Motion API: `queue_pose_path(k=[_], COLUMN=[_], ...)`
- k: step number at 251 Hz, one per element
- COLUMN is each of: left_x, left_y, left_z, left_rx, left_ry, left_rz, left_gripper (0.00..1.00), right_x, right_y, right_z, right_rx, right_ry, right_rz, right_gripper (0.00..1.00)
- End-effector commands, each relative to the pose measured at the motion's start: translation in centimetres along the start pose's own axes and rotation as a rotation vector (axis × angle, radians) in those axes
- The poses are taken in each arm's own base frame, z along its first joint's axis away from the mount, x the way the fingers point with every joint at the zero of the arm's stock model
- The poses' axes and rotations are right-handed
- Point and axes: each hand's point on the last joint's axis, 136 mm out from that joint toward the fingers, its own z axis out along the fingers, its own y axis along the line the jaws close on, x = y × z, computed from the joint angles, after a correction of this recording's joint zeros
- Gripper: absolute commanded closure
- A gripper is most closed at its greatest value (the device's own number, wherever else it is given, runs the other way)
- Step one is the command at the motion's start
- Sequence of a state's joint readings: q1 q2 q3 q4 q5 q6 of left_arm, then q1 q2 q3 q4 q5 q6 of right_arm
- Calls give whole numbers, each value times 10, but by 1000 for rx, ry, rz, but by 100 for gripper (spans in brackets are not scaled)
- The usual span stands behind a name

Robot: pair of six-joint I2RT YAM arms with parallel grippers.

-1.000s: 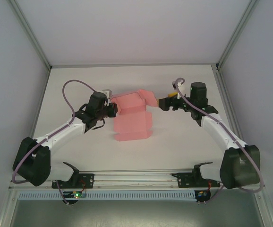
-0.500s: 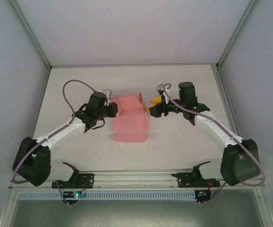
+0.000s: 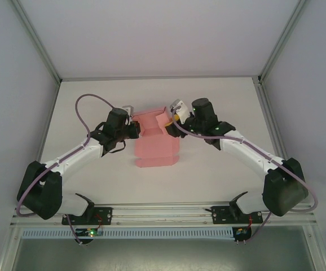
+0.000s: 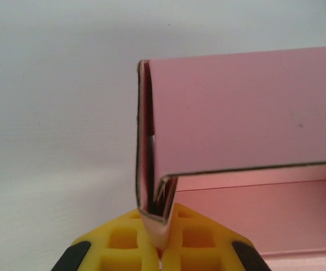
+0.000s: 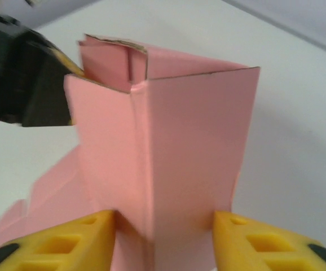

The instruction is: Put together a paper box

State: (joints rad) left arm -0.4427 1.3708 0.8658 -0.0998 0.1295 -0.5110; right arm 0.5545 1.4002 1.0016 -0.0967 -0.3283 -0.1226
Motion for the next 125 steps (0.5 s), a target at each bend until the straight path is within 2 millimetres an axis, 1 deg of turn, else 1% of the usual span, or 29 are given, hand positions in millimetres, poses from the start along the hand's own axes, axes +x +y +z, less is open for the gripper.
queue_pose_path(k=[1, 9, 21, 31, 43, 70, 85, 89, 90, 93, 104, 125], left_x=[-8, -7, -6, -6, -5, -2, -1, -1, -1, -1, -2, 10], left_y=[-16, -17, -19, -20, -22, -26, -27, -25, -25, -25, -19, 2], left_z=[-4, -4, -5, -5, -6, -6, -6, -6, -6, -6, -7, -7], left_rx=[29, 27, 24, 24, 25, 24, 4, -10, -14, -24, -76, -206], left_ry=[0, 4, 7, 10, 12, 16, 24, 26, 26, 26, 26, 72], left_rz=[12, 15, 18, 14, 8, -3, -13, -21, -23, -28, -58, -164], left_gripper=[100, 100, 100, 100, 100, 100, 100, 100, 100, 100, 100, 100], right_x=[-20, -22, -24, -26, -28, -27, -26, -25, -29, -26, -25, -21], right_y=[-24, -29, -37, -44, -50, -63, -69, -71, -71, -72, -77, -89], right_z=[6, 6, 5, 4, 3, 2, 0, -1, -2, -2, -5, -14], right_rx=[244, 302, 382, 441, 490, 622, 716, 743, 750, 771, 844, 975], right_ry=[-36, -43, -59, -78, -100, -122, -116, -112, -120, -108, -93, -34], right_rz=[-37, -35, -27, -14, -3, -5, -30, -38, -38, -48, -75, -113], right_gripper=[63, 66, 69, 74, 77, 87, 91, 92, 93, 93, 95, 98])
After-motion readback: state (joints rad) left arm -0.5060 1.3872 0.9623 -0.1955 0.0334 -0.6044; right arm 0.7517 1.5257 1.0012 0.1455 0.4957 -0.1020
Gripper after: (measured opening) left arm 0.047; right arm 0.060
